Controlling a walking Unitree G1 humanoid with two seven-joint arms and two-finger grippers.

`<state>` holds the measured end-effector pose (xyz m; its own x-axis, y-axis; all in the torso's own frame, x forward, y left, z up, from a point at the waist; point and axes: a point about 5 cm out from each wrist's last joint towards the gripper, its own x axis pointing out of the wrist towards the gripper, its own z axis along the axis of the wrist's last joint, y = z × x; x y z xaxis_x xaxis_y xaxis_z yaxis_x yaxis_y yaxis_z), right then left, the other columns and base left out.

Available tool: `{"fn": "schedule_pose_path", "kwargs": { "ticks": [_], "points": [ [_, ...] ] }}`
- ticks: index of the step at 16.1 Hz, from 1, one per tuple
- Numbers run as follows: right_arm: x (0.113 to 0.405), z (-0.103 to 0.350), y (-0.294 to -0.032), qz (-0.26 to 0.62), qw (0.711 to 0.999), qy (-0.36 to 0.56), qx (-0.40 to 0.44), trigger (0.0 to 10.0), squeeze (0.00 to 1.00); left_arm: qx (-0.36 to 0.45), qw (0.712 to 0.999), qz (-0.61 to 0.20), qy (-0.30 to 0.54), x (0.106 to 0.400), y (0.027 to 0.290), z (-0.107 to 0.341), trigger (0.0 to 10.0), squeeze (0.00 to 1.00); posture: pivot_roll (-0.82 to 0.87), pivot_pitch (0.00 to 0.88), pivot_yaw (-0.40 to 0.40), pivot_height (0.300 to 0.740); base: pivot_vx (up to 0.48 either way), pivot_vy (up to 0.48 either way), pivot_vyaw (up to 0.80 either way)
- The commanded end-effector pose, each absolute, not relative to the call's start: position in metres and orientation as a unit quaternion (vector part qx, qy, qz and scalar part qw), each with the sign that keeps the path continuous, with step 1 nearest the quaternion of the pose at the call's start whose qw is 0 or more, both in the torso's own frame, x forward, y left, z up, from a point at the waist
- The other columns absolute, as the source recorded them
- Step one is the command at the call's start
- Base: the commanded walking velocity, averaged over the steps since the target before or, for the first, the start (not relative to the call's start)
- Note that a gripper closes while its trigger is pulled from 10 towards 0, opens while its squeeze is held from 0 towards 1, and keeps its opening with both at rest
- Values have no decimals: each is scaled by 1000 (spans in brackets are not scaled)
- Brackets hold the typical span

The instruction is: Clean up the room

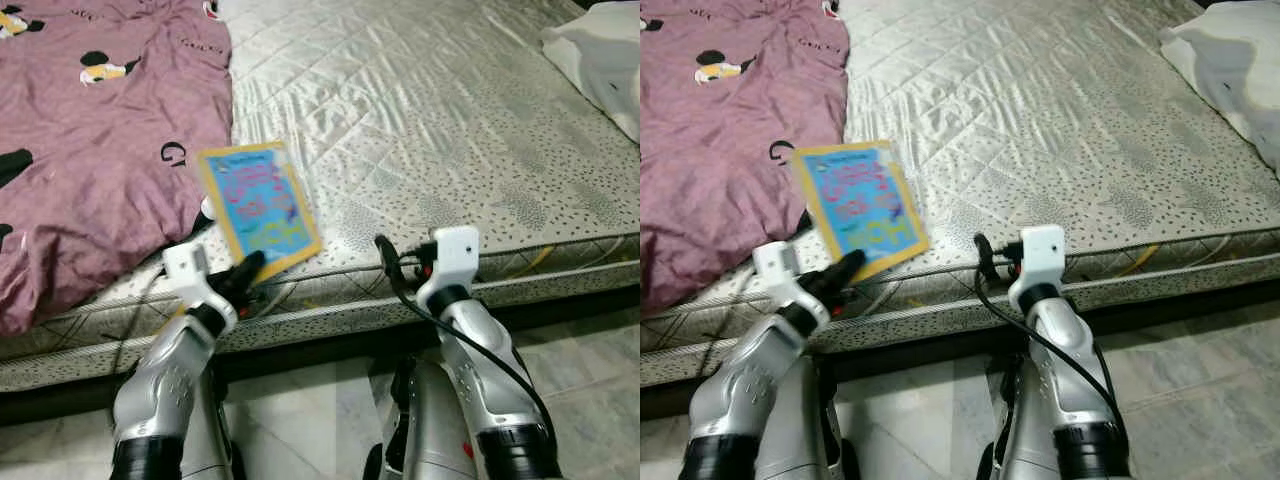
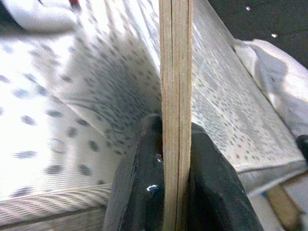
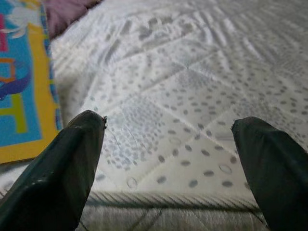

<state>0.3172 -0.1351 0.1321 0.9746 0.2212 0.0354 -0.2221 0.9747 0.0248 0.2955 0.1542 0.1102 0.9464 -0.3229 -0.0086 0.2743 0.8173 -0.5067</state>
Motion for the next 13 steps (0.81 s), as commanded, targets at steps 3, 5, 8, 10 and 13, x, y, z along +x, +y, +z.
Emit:
{"fn": "schedule_pose_path", "kwargs": {
  "ticks": [3,5,8,10,13],
  "points": [
    [319,134,-134,88,995,-28,39,10000,0,-148,985,-66,-54,284,184,140,0,0,36,123,-23,490,0,0,-148],
    [320,133,-130,88,995,-29,44,10000,0,-128,988,-65,-52,277,181,140,0,0,46,122,-18,507,0,0,-234],
    [320,131,-132,81,995,-28,46,10000,0,-110,990,-82,-44,268,170,131,0,0,45,120,-15,539,0,0,0],
    [321,131,-135,75,996,-28,41,10000,0,-100,990,-89,-48,267,161,129,0,0,34,118,-18,559,0,0,0],
    [324,135,-140,64,997,-34,34,10000,0,-103,989,-92,-52,270,153,131,0,0,24,113,-21,593,0,0,0]
  ]
}}
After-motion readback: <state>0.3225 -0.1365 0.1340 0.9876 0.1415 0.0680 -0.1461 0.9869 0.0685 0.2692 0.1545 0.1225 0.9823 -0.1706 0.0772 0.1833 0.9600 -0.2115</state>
